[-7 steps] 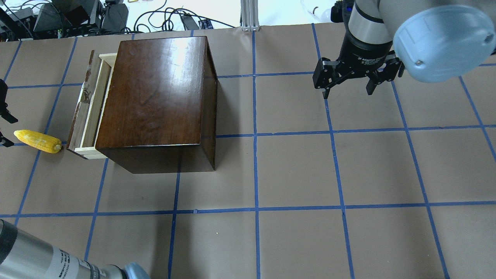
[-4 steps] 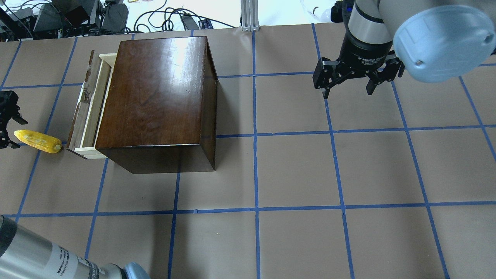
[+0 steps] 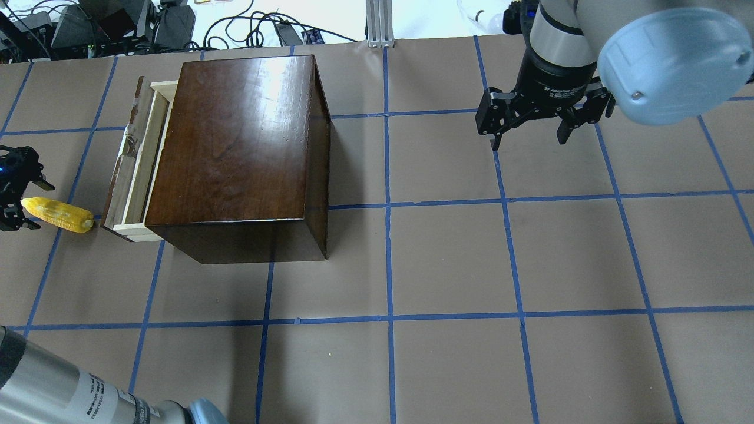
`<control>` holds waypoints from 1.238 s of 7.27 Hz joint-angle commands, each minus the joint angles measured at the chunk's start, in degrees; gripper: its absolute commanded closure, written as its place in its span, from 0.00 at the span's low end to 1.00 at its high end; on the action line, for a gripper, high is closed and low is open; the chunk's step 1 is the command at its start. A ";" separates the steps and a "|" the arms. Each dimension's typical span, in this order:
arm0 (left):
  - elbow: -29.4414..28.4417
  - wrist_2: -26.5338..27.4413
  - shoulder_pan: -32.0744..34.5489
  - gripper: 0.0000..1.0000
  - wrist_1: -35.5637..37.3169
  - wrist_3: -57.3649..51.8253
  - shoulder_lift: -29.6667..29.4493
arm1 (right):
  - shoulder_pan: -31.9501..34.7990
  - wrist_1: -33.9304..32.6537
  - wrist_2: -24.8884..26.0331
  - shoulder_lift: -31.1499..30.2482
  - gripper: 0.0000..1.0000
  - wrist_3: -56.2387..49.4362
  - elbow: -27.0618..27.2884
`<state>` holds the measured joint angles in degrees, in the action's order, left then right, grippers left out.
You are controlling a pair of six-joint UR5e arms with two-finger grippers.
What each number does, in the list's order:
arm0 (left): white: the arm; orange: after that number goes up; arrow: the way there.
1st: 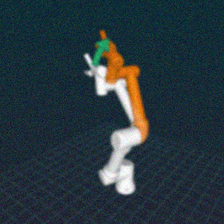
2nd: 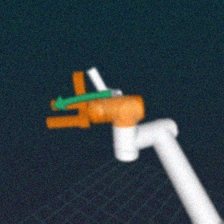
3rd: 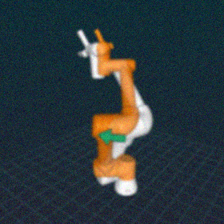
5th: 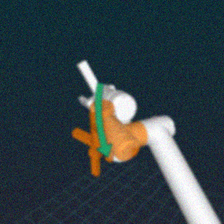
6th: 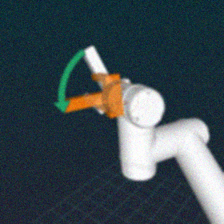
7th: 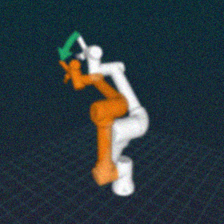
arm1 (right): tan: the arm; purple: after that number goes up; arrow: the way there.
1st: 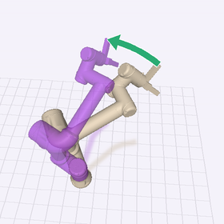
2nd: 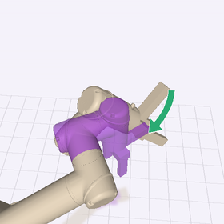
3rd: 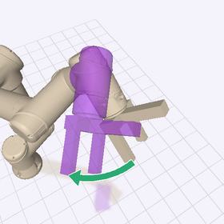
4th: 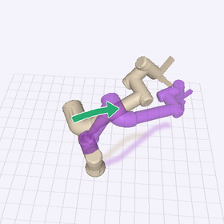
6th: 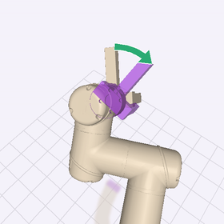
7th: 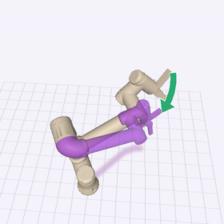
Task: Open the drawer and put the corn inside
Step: 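Release the handle and lower the left gripper onto the yellow corn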
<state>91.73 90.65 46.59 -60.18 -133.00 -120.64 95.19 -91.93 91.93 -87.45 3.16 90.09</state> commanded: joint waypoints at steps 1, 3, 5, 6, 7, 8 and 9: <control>1.86 -0.12 -0.18 0.00 2.42 -4.17 -0.91 | 0.00 0.00 0.00 0.00 0.00 0.00 0.00; 2.75 -0.30 -0.71 0.00 3.93 -5.43 -1.08 | 0.00 0.00 0.00 0.00 0.00 0.00 0.00; 2.57 -1.18 -0.71 0.31 4.45 -5.52 -1.78 | 0.00 0.00 0.00 0.00 0.00 0.00 0.00; 2.57 -1.26 -0.71 0.48 5.85 -5.60 -2.31 | 0.00 0.00 0.00 0.00 0.00 0.00 0.00; 2.23 -1.26 -0.62 0.99 5.86 -5.87 -2.32 | 0.00 0.00 0.00 0.00 0.00 0.00 0.00; 2.31 -1.26 -0.62 1.00 5.77 -5.96 -2.32 | 0.00 0.00 0.00 0.00 0.00 0.00 0.00; 2.22 -1.26 -0.62 1.00 5.86 -5.61 -2.23 | 0.00 0.00 0.00 0.00 0.00 0.00 0.00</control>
<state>94.04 89.39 45.95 -54.42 -138.81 -122.90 95.19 -91.93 91.93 -87.45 3.17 90.09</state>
